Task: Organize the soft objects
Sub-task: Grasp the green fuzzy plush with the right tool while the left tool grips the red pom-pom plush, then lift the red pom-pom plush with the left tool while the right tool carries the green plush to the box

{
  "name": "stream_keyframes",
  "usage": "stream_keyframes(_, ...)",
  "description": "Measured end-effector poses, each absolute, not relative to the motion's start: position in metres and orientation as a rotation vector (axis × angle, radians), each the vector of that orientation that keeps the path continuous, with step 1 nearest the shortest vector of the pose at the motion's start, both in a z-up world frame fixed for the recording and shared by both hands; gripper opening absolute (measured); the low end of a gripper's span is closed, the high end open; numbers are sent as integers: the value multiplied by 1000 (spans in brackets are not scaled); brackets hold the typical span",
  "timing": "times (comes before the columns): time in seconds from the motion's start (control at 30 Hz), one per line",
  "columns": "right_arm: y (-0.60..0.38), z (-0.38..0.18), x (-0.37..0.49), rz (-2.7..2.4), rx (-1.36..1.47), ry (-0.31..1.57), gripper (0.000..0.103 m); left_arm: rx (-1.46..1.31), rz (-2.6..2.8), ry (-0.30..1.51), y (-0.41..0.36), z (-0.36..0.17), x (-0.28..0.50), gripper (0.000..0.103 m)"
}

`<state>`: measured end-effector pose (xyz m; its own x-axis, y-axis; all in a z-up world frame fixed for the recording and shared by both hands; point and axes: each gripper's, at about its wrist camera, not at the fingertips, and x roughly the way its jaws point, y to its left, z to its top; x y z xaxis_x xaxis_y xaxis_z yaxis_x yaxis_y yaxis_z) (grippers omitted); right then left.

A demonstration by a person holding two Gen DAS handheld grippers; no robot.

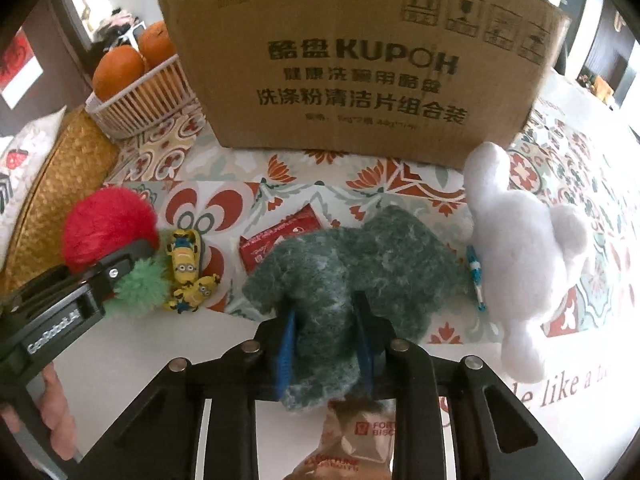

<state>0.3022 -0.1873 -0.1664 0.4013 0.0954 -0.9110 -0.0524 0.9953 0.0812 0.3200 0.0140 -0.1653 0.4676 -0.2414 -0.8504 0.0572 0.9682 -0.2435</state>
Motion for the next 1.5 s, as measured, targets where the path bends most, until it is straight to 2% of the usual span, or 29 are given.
stream_keyframes(0.47, -218, -133, 268, 105, 153, 1036, 26, -41, -189, 917, -6, -115, 288, 35)
stream_keyframes(1.5, -244, -37, 230, 176, 284, 746, 26, -6, -283, 703, -40, -26, 251, 35)
